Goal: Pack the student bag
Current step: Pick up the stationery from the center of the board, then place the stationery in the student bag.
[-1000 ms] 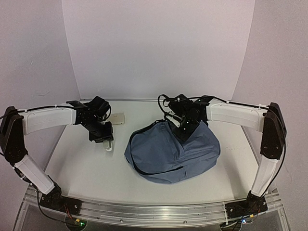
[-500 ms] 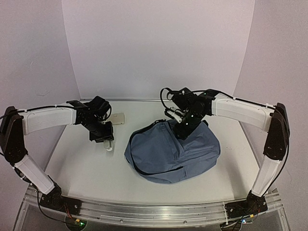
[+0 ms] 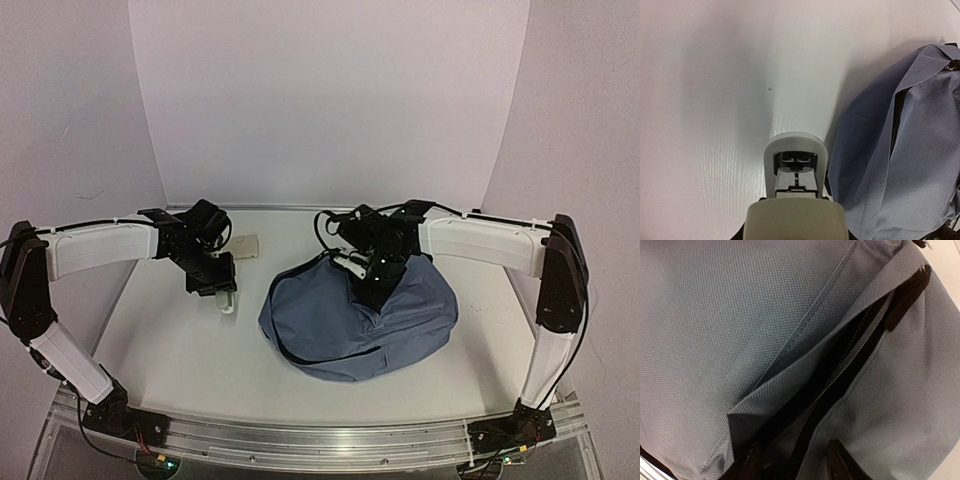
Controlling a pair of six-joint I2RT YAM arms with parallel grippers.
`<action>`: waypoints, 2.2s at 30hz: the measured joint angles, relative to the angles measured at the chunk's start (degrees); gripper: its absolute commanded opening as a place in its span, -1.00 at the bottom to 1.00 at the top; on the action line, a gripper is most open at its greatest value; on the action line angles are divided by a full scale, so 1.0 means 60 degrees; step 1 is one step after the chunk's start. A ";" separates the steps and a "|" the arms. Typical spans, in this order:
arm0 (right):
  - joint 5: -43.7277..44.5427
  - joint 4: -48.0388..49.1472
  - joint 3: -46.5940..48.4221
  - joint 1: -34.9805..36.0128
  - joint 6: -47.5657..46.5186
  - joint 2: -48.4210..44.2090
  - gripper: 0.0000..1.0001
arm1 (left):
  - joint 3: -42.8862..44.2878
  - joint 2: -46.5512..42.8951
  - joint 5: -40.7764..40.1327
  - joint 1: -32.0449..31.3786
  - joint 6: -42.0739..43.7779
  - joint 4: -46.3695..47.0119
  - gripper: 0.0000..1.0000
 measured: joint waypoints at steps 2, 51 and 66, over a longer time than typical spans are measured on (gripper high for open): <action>0.0320 -0.0043 0.0000 0.0048 -0.0059 0.0000 -0.59 | 0.0000 0.0000 0.0000 0.0000 0.0000 0.0000 -1.00; 0.1860 -0.0278 0.1815 -0.0561 -0.0581 0.0372 -0.72 | -0.0320 -0.0375 0.3220 -0.0331 -0.0532 0.4406 -1.00; 0.0308 -0.0965 0.2242 -0.0693 -0.0559 0.0372 0.25 | -0.0399 -0.0375 0.3209 -0.0331 -0.0523 0.4408 -0.99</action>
